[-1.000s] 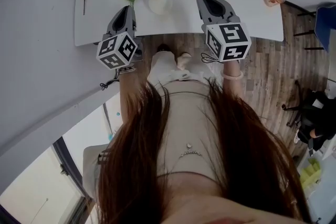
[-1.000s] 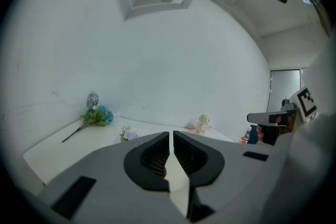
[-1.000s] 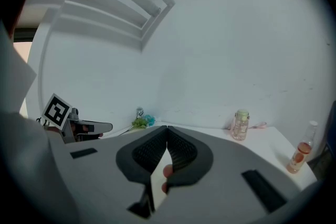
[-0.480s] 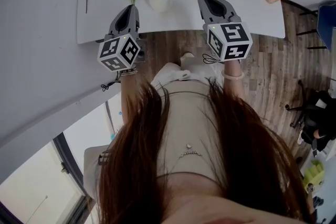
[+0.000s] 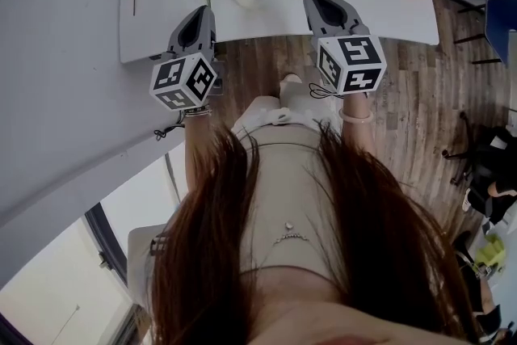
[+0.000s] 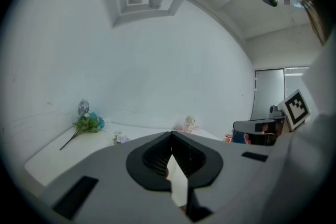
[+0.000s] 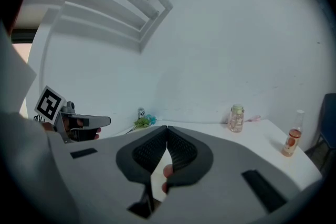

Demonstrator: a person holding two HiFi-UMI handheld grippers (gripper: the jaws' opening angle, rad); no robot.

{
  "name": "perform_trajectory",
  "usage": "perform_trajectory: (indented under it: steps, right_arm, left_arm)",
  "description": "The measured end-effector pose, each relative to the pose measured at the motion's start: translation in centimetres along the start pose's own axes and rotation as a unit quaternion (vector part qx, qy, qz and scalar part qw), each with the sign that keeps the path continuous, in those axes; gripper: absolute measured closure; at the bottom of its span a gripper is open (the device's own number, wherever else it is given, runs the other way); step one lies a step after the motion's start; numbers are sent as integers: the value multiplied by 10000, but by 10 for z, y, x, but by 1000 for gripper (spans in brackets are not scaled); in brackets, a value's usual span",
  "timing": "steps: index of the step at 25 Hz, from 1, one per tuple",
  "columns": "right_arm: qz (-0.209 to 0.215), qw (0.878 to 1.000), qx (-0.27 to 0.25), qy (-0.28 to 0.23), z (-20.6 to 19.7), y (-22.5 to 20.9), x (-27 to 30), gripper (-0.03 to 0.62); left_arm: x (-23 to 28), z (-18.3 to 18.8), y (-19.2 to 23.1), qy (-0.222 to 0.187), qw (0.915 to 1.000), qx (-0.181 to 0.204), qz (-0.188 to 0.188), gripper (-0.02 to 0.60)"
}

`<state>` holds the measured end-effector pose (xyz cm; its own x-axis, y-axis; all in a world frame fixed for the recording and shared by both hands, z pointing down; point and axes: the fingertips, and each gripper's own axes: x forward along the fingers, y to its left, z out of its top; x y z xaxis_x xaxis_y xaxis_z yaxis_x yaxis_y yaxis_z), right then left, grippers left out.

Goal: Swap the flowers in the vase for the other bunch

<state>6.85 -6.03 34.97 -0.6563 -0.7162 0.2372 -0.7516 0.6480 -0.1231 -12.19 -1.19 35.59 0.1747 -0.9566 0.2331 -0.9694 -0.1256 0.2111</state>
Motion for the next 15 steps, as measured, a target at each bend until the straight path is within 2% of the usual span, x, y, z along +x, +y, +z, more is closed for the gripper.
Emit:
perform_trajectory:
  steps: [15]
  right_arm:
    - [-291,9995,-73,22,-12,36,-25,566]
  left_arm:
    - [-34,-6,8,-52,9996,-85,-273,577]
